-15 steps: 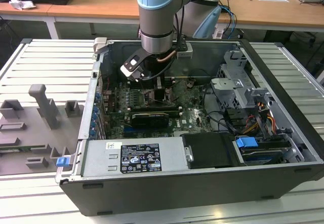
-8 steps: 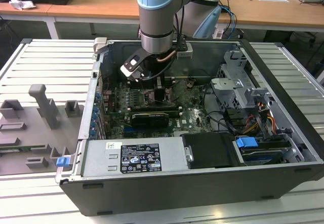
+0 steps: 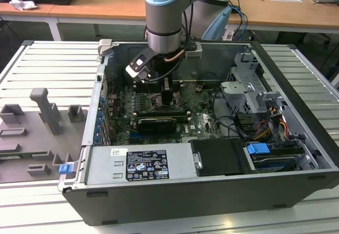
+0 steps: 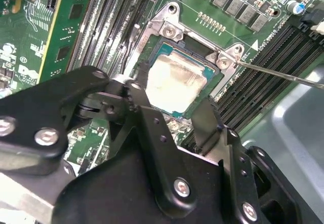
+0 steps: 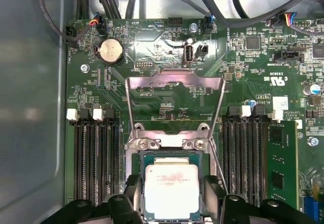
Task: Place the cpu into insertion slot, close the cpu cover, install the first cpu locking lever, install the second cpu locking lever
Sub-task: 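Place the cpu into insertion slot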
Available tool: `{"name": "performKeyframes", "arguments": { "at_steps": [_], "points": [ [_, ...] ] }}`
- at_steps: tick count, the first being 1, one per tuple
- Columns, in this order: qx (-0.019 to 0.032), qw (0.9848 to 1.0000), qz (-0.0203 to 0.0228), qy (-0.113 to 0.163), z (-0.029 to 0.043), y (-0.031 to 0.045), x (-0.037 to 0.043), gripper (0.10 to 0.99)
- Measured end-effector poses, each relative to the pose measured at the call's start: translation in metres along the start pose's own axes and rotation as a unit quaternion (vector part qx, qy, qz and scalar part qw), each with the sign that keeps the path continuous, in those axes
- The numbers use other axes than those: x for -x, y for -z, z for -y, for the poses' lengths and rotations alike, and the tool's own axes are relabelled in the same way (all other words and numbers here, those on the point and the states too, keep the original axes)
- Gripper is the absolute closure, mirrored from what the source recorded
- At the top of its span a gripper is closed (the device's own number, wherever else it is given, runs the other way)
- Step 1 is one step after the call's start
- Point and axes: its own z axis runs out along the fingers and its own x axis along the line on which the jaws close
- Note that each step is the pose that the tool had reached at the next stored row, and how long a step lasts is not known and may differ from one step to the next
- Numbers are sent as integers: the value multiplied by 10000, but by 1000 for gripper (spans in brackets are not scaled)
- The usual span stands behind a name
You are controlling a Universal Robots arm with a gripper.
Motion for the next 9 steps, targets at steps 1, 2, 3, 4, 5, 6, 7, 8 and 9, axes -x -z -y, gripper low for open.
{"name": "performKeyframes", "arguments": {
  "at_steps": [1,2,3,4,5,6,7,8,9],
  "points": [
    [0,10000,1,0,0,7,0,482],
    [0,10000,0,0,-1,11,0,549],
    [0,10000,0,0,-1,19,0,616],
    [0,10000,0,0,-2,23,0,675],
    [0,10000,0,0,-2,28,0,733],
    [0,10000,1,0,-3,35,0,792],
    [0,10000,0,0,-3,41,0,918],
    [1,10000,-1,0,-4,46,-1,976],
    [0,10000,1,0,-4,50,0,980]
  ]
}}
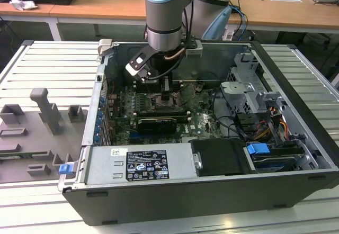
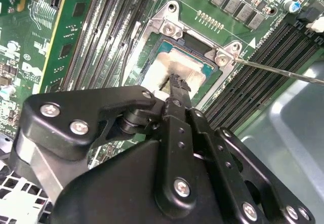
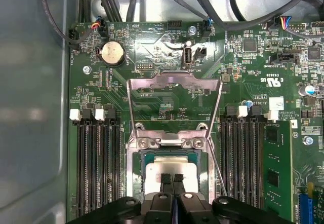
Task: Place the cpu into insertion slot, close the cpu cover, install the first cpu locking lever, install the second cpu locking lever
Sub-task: 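Place the cpu into insertion slot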
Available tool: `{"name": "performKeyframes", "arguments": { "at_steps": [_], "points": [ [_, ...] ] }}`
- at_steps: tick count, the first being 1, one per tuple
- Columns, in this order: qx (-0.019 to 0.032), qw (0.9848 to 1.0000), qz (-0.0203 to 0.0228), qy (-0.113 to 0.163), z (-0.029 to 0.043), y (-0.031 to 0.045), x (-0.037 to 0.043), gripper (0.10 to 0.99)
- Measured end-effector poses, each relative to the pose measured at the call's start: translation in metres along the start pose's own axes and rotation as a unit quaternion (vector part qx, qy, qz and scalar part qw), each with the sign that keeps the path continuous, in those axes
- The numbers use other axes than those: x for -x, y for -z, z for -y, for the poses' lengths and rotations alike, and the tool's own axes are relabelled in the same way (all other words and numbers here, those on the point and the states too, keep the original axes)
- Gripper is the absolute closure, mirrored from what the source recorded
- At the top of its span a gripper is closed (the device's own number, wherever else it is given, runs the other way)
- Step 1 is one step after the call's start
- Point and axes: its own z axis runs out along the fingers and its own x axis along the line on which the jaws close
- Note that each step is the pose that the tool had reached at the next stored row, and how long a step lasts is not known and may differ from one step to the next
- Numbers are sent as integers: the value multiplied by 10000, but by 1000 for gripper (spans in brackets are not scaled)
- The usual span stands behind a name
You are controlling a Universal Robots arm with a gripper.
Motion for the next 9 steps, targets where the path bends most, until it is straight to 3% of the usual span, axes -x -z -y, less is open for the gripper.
{"name": "performKeyframes", "arguments": {
  "at_steps": [9],
  "points": [
    [0,10000,0,0,-4,53,-1,980]
  ]
}}
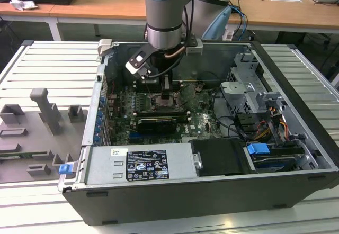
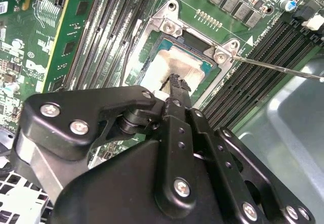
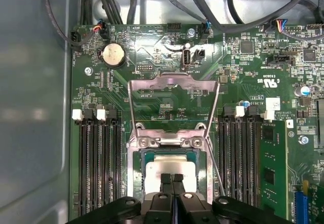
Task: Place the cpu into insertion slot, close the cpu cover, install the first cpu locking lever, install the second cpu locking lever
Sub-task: 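Place the cpu into insertion slot, then close the cpu cover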
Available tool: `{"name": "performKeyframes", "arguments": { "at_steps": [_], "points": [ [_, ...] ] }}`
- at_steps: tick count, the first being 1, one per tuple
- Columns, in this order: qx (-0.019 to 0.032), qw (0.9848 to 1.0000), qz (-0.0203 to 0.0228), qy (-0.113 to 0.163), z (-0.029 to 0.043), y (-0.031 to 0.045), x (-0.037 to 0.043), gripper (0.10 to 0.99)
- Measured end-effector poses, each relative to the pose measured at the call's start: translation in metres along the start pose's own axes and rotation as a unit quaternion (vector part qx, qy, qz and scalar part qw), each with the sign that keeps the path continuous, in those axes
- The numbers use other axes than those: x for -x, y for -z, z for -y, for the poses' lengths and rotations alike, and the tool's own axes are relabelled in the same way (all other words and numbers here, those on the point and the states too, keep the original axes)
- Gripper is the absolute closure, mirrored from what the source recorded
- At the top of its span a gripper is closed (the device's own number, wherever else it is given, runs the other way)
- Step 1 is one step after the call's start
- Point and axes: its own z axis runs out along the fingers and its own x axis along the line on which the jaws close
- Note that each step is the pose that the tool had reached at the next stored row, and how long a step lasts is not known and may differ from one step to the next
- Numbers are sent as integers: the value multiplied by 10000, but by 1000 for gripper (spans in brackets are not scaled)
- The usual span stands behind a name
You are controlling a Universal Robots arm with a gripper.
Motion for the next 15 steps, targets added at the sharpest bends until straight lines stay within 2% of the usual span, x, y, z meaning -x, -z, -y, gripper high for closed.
{"name": "performKeyframes", "arguments": {
  "at_steps": [11,14,15],
  "points": [
    [-3,10000,0,0,-15,50,0,980],
    [-30,10000,1,0,-107,44,-1,980],
    [-33,10000,0,0,-117,43,-1,980]
  ]
}}
